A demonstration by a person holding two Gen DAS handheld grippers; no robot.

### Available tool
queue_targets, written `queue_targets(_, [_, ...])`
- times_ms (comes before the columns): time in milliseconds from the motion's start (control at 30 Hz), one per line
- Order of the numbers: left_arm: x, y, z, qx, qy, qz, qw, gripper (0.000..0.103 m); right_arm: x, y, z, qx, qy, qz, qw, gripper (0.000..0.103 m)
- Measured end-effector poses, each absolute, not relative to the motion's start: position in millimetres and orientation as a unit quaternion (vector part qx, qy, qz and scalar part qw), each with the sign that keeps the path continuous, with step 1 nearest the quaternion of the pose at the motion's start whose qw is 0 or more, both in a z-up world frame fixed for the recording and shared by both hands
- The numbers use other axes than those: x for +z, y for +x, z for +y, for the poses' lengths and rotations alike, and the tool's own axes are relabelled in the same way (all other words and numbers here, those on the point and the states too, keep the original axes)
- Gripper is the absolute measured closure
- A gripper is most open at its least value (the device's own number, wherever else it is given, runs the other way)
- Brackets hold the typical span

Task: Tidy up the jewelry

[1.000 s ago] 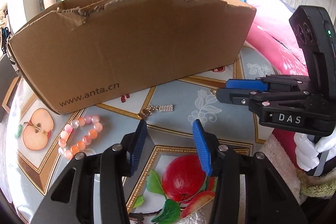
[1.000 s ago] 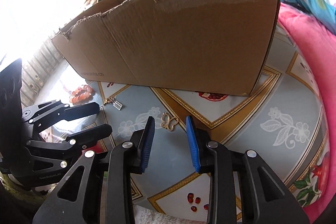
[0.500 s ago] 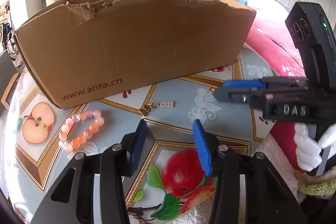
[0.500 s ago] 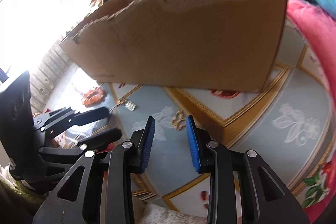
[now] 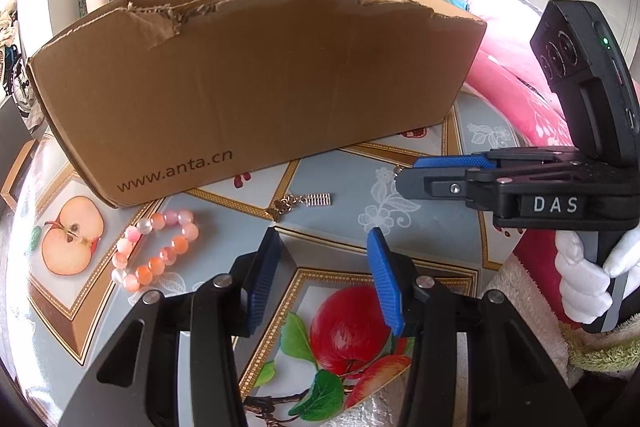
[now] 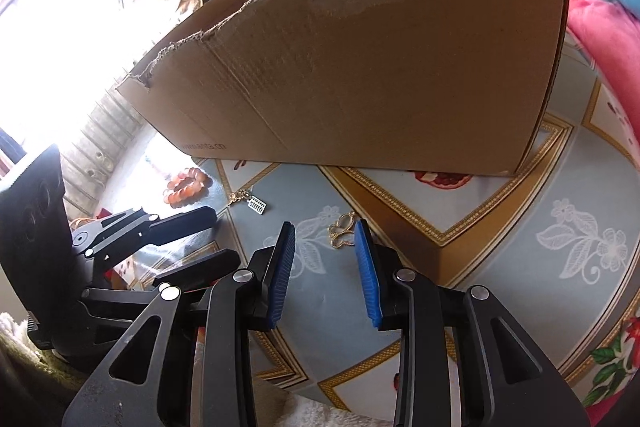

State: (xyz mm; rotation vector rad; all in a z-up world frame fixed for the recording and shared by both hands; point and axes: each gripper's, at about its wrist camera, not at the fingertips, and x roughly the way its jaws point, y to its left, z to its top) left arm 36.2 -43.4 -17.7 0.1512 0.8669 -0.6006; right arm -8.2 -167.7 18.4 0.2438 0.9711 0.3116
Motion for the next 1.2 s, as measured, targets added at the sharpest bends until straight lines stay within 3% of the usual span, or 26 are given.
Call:
queue_targets(533, [-17, 38, -44, -0.287, 0.072, 0.413, 0.861, 0.059, 15, -13, -128, 0.087, 0.019, 0.438, 0.895, 0.081])
queue_targets(667, [-17, 38, -44, -0.286, 0.071, 0.414, 0.861, 0.059, 13, -14, -113, 0.076, -0.022, 0.433, 0.898, 0.092])
queue_targets(733, [-17, 39, -44, -0.286, 0.071, 0.414, 0.861, 0.059, 13, -14, -111, 0.077, -0.024, 0.434, 0.897, 0.092])
queue_targets(800, [-17, 39, -44, -0.285, 0.070, 0.414, 0.862, 0.059, 13, -15, -110, 0.078, -0.020, 0.433, 0.898, 0.103])
queue_targets(1200, [-17, 40, -46, -0.284, 0.072, 0.414, 0.862, 0.059, 31, -21, -145, 0.091, 0.045, 0.439, 0.893, 0.101])
